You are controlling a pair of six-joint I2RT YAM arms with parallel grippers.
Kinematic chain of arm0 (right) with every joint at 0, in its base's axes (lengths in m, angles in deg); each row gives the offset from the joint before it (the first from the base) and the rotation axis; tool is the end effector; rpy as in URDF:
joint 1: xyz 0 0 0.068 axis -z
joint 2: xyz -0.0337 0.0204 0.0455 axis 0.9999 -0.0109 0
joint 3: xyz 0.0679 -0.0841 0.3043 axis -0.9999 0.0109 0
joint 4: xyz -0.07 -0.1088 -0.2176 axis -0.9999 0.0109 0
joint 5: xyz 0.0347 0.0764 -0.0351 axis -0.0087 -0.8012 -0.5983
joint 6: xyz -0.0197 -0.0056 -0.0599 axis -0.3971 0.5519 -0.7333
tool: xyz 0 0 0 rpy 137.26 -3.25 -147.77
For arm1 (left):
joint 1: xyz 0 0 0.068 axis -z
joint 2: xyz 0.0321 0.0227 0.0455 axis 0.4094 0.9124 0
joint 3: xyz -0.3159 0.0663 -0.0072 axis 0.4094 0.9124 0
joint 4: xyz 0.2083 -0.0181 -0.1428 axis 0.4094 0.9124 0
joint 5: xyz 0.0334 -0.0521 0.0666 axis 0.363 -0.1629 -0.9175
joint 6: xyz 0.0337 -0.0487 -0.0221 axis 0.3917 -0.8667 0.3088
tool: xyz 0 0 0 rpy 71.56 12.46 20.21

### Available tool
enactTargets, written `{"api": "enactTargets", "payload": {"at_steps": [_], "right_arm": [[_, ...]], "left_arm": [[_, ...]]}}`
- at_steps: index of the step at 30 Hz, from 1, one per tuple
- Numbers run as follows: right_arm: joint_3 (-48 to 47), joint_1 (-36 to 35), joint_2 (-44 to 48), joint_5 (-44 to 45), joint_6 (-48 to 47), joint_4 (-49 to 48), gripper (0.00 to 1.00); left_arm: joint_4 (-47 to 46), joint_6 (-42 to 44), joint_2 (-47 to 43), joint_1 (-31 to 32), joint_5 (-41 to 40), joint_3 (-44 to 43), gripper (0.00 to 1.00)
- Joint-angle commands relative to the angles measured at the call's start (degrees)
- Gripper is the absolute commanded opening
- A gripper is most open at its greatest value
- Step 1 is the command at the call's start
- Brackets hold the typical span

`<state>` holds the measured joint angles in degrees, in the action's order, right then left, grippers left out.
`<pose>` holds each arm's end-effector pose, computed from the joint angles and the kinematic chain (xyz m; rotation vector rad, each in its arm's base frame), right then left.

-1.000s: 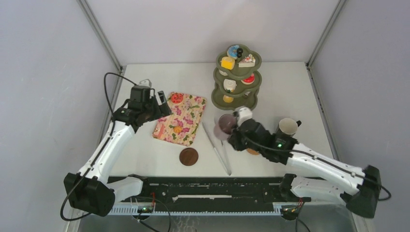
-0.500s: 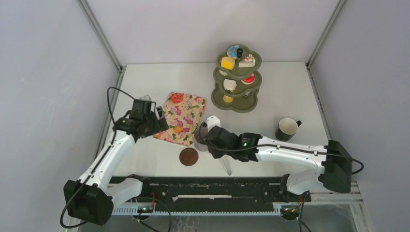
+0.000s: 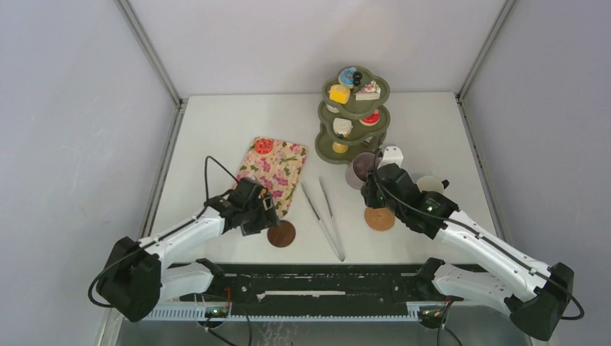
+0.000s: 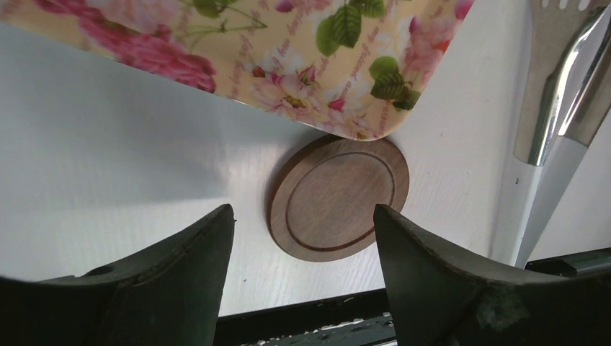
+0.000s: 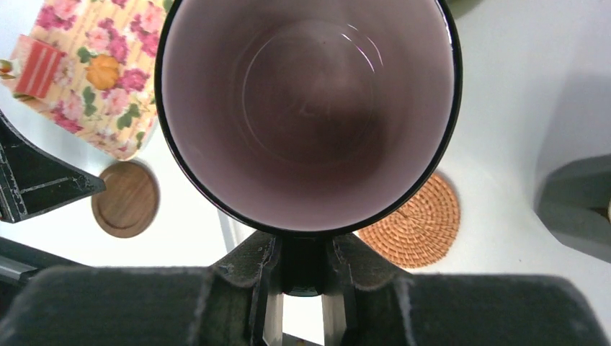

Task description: Serve the afternoon tea

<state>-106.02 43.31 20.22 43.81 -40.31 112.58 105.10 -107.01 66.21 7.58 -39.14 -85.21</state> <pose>0.1294 0.1104 0.3342 -0.2031 2.2199 0.2987 0.1494 -0.0925 0.2195 -0.3261 2.7187 -0.4141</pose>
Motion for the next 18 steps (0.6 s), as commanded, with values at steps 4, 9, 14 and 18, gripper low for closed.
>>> {"api": "enactTargets", "payload": {"at_steps": [4,9,14,18], "right_arm": [[0.6,2.1,3.4,-0.7,1.9,-1.3,0.00],[0.9,2.3,3.9,-0.3,2.2,-1.0,0.00],[0.9,2.4,5.0,-0.3,2.2,-0.5,0.00],[0.9,2.2,6.0,-2.0,2.2,0.1,0.00]], "left_arm": [[-11.6,-3.7,5.3,2.2,5.7,2.2,0.76],[-16.0,-4.3,8.6,5.6,9.3,0.7,0.76],[-17.6,-3.6,13.0,7.5,12.6,-3.1,0.76],[-15.2,-2.1,12.2,7.5,11.6,-6.1,0.76]]}}
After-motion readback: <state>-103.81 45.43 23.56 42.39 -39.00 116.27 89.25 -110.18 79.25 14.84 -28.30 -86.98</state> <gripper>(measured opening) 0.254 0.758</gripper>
